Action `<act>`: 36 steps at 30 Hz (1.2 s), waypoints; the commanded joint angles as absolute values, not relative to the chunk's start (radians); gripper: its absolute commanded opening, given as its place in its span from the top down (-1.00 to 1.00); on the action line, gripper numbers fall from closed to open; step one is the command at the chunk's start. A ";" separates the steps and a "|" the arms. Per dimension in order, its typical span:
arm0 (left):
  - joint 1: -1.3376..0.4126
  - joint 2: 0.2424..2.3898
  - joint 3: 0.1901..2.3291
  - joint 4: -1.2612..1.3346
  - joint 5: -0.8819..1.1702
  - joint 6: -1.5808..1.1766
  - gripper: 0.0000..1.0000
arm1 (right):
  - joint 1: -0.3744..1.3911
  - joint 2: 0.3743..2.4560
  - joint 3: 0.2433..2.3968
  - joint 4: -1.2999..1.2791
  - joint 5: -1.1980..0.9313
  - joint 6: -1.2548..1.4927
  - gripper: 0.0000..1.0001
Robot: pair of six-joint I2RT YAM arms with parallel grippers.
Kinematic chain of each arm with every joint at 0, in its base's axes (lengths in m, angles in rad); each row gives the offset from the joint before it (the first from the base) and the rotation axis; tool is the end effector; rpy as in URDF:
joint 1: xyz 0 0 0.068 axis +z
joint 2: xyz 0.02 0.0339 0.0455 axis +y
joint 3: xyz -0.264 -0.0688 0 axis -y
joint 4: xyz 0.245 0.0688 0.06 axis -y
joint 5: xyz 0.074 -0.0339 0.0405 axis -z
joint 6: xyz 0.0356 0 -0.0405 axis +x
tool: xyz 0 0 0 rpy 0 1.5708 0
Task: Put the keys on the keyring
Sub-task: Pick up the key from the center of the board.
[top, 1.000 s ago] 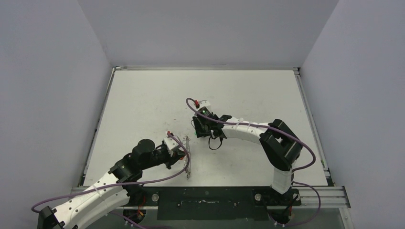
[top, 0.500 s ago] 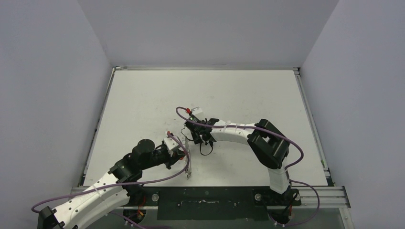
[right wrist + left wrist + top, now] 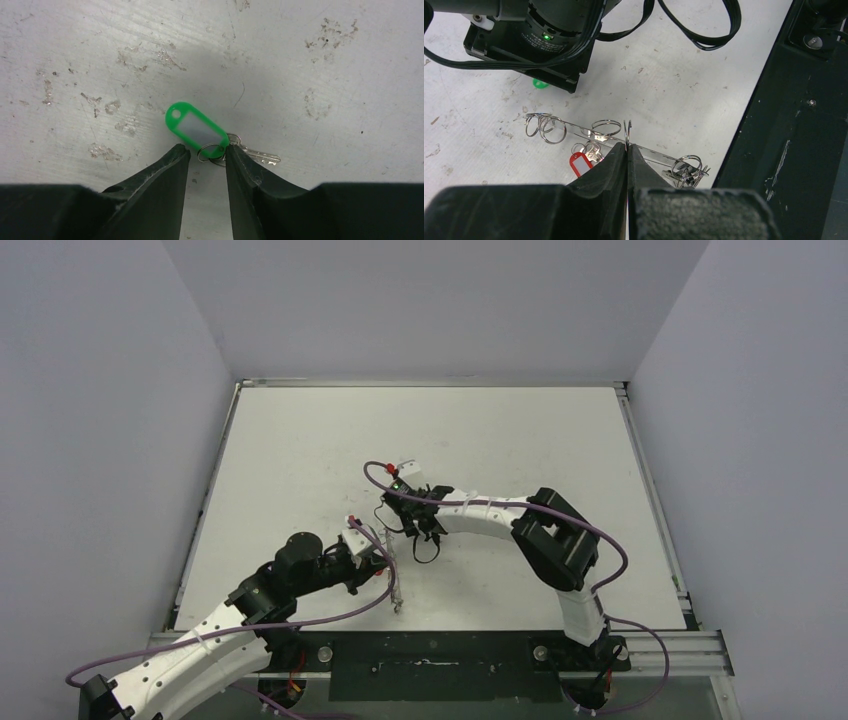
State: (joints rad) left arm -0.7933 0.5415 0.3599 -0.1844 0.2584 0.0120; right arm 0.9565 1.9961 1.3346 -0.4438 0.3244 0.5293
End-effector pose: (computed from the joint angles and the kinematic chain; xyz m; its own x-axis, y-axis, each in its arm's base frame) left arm 0.0965 -0.1110 0.2255 -0.2408 0.2611 -0.9348 0.8593 0.5051 -0.0802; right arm 0.2441 0.3264 0.1545 -0.7940 -0.2954 -0.5313 -0.3373 0.9412 -0.0192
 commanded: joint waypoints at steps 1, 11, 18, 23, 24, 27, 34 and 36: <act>-0.796 0.530 0.396 -0.149 0.270 0.014 1.00 | 0.954 2.023 1.384 -0.453 0.354 0.509 0.41; -0.796 0.532 0.396 -0.148 0.268 0.012 1.00 | 0.955 1.962 1.346 -0.469 0.355 0.482 1.00; -0.797 0.555 0.398 -0.120 0.269 0.008 1.00 | 0.935 1.790 1.255 -0.470 0.248 0.455 1.00; -0.796 0.581 0.402 -0.097 0.274 0.006 1.00 | 0.905 1.639 1.119 -0.390 0.040 0.410 1.00; -0.797 0.585 0.402 -0.091 0.275 0.006 1.00 | 0.905 1.613 1.096 -0.376 -0.005 0.398 1.00; -0.797 0.592 0.395 -0.067 0.279 0.006 1.00 | 0.903 1.554 1.039 -0.345 -0.132 0.367 1.00; -0.797 0.604 0.393 -0.047 0.292 0.006 1.00 | 0.902 1.524 0.961 -0.273 -0.372 0.321 1.00; -0.797 0.604 0.393 -0.045 0.294 0.005 1.00 | 0.904 1.506 0.946 -0.240 -0.416 0.328 1.00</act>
